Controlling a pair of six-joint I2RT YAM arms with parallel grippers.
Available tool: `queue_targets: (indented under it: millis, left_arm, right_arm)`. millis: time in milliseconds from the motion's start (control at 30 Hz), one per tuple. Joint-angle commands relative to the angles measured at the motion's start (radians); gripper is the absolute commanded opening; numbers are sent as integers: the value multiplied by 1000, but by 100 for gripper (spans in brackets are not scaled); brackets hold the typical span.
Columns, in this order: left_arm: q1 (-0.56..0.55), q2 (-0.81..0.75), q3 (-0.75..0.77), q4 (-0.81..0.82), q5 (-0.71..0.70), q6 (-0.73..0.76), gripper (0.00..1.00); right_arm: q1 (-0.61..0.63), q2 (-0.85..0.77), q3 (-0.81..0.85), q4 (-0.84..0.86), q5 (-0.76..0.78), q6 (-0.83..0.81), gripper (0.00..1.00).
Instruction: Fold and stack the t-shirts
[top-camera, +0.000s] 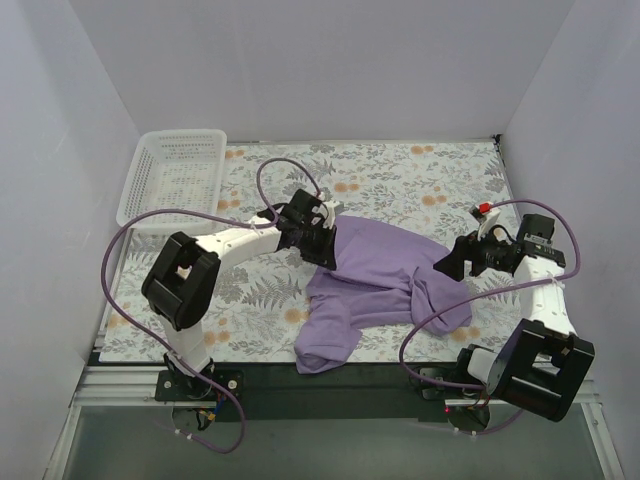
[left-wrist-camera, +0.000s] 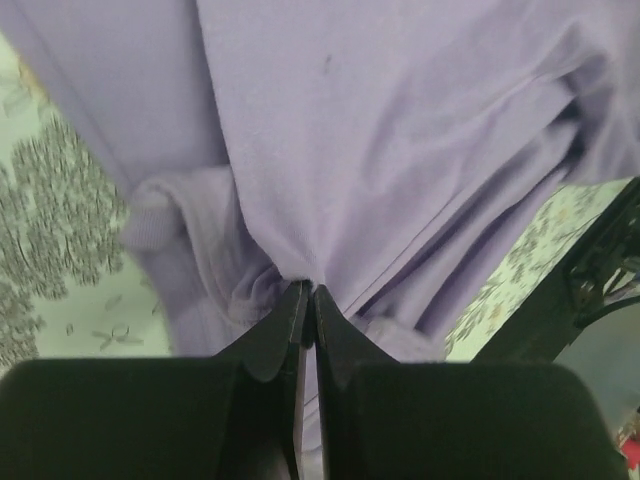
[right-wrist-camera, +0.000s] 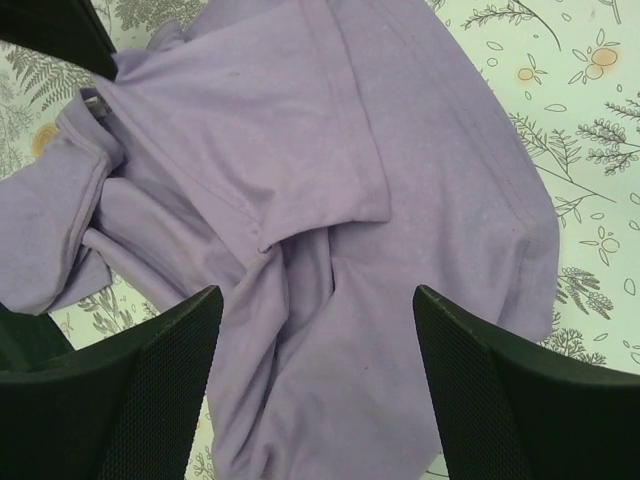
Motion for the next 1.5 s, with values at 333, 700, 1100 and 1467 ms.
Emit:
queue_targets:
  millis: [333, 700, 1100, 1467]
  left_arm:
    - [4, -227, -274, 65, -66, -142, 0]
    - [28, -305, -170, 13, -202, -123, 43]
    - [48, 150, 241, -25, -57, -47, 38]
    - [50, 273, 335, -79, -106, -7, 34]
  right_arm:
    - [68, 163, 101, -8, 100, -78, 82]
    - [118, 199, 99, 2, 70, -62, 80]
    - [124, 208, 93, 13, 69, -55, 80]
    - [122, 225, 93, 13, 61, -61, 80]
